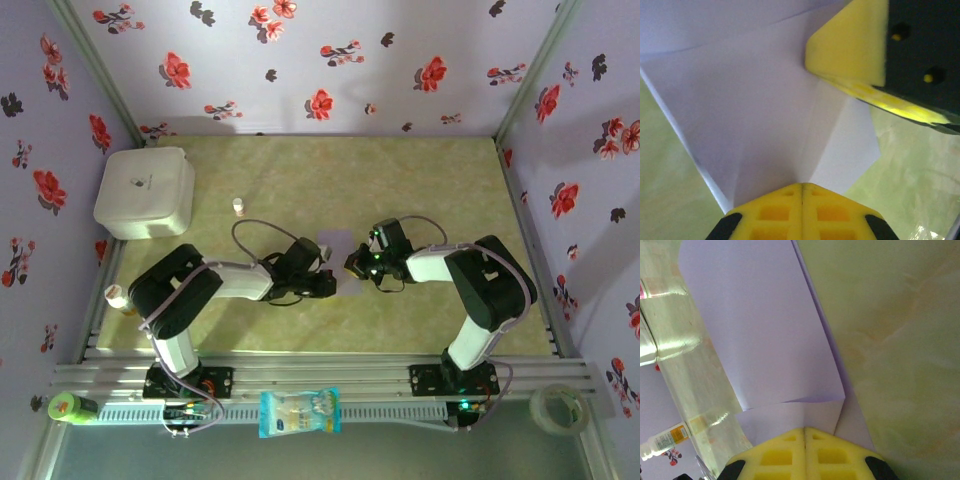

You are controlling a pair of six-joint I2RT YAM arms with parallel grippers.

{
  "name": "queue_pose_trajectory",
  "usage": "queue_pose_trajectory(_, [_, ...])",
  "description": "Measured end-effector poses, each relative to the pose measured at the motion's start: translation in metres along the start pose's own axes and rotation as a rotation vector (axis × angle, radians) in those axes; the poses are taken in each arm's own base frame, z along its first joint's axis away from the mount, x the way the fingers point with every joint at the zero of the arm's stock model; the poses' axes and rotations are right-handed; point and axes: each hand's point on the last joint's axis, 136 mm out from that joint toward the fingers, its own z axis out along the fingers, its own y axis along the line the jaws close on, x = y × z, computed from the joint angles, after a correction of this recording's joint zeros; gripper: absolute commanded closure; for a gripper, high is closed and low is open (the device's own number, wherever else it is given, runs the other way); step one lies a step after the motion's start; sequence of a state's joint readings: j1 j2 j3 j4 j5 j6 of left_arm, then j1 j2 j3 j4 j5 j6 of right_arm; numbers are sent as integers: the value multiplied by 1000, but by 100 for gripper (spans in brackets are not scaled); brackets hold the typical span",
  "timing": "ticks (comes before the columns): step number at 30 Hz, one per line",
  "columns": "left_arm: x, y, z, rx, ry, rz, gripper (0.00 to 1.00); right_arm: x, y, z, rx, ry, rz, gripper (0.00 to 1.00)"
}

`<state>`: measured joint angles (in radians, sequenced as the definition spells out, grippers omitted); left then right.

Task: Fold a paper plane with a square sheet of paper (pick it up from the middle)
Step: Fold the triangle a second time at the center of the table.

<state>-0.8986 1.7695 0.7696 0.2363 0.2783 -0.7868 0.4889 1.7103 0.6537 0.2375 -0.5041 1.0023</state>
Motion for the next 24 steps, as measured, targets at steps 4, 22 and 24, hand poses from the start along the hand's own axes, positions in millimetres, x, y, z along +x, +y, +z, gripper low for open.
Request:
queue_pose_trajectory(4, [3, 2, -4, 27, -32, -19, 97, 0, 0, 0, 0, 1, 1, 100])
queue_pose_trajectory(22, [22, 11, -31, 19, -34, -72, 99, 0, 0, 0, 0, 1, 1, 100])
queue_pose_trajectory(24, [17, 7, -35, 25, -47, -71, 99, 0, 0, 0, 0, 1, 1, 100])
